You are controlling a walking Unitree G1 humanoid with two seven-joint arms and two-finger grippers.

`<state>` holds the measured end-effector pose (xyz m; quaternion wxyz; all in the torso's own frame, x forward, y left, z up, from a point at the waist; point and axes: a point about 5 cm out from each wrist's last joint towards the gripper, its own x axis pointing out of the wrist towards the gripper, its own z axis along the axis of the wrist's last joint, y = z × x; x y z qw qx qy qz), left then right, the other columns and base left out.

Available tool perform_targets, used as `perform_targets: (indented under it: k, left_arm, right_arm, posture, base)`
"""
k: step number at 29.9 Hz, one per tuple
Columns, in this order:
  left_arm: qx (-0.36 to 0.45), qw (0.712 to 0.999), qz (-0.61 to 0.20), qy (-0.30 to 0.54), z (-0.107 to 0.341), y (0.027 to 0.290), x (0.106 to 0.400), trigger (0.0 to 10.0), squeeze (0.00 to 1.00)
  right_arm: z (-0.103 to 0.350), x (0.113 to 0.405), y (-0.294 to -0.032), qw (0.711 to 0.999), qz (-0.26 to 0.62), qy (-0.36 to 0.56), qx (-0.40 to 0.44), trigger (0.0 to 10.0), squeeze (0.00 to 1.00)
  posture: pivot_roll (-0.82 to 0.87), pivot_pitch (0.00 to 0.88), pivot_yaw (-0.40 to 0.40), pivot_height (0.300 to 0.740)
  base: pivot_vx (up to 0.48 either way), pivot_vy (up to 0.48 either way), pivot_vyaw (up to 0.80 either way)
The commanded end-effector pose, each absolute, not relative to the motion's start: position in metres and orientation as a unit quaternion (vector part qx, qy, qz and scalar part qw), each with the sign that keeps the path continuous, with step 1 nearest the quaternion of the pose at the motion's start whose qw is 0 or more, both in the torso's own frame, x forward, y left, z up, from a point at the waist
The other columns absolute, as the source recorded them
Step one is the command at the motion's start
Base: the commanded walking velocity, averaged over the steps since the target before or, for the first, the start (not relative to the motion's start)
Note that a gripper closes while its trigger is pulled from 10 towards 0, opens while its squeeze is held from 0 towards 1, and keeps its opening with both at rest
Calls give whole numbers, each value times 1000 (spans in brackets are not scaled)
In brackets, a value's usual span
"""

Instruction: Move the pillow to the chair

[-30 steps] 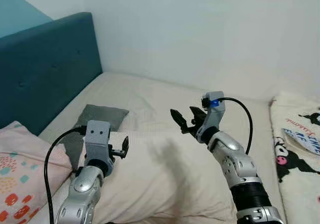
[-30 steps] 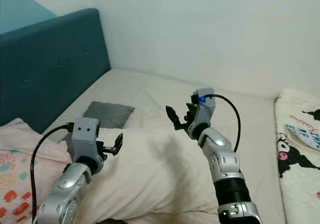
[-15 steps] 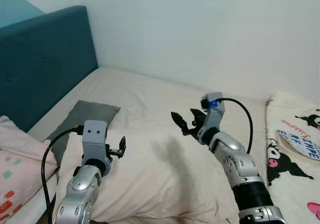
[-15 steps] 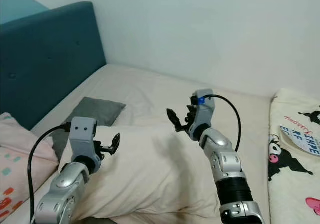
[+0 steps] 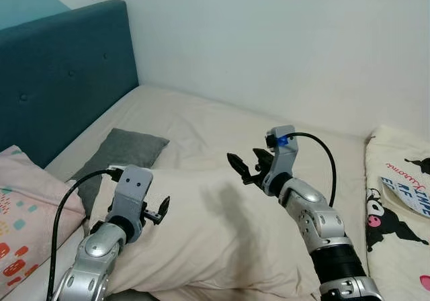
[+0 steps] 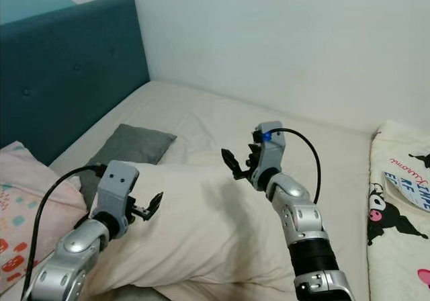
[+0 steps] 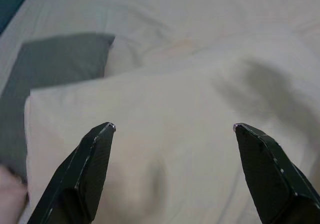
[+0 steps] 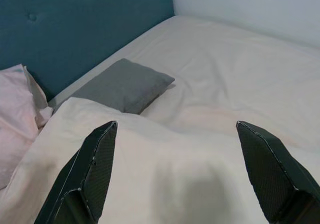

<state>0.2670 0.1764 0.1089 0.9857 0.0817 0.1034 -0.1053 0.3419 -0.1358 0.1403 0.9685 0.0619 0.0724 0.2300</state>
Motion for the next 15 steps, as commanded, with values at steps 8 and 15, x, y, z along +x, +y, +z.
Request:
perform_targets:
  k: [8, 15]
  left_arm:
    - [40, 984, -71, 157, 94, 197, 263, 10000, 0]
    - [39, 987, -31, 152, 98, 211, 265, 10000, 0]
  right_arm:
    - [138, 343, -136, 967, 230, 86, 62, 10000, 0]
    - [138, 343, -135, 967, 231, 87, 62, 10000, 0]
  posture:
    - [63, 0, -58, 625]
    - [63, 0, -56, 590]
  base:
    - [0, 0, 0]
    - [0, 0, 0]
